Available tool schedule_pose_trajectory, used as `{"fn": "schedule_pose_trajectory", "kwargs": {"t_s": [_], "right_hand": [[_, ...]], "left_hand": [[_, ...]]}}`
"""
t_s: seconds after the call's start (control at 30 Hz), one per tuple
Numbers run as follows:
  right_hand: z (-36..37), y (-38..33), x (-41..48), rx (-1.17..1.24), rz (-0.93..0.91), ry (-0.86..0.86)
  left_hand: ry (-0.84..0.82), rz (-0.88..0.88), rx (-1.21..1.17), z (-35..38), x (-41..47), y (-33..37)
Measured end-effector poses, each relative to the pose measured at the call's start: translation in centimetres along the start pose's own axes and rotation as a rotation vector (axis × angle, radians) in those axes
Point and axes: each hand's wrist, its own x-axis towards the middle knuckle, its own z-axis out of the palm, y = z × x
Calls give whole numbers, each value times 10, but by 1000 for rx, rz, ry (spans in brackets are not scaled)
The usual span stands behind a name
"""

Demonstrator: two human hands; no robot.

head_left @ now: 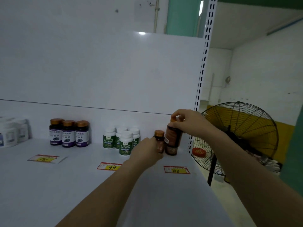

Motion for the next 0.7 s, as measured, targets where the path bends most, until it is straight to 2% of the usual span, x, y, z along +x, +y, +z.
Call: {"fn": "schedule_pose_trajectory", "kwargs": {"t_s": [0.1,0.2,0.5,0.7], "right_hand": [[0,2,-7,-127,-4,-20],[3,5,-12,-154,20,-44],[10,-6,-23,-248,17,-124],[20,-29,-15,-311,-50,-170]], "left_hand": [[-80,-19,262,0,-3,-3],[-127,-58,269,2,-6,-5],[-131,-53,360,4,-25,-4],[-101,-66,380,-10,-39,-18]]}}
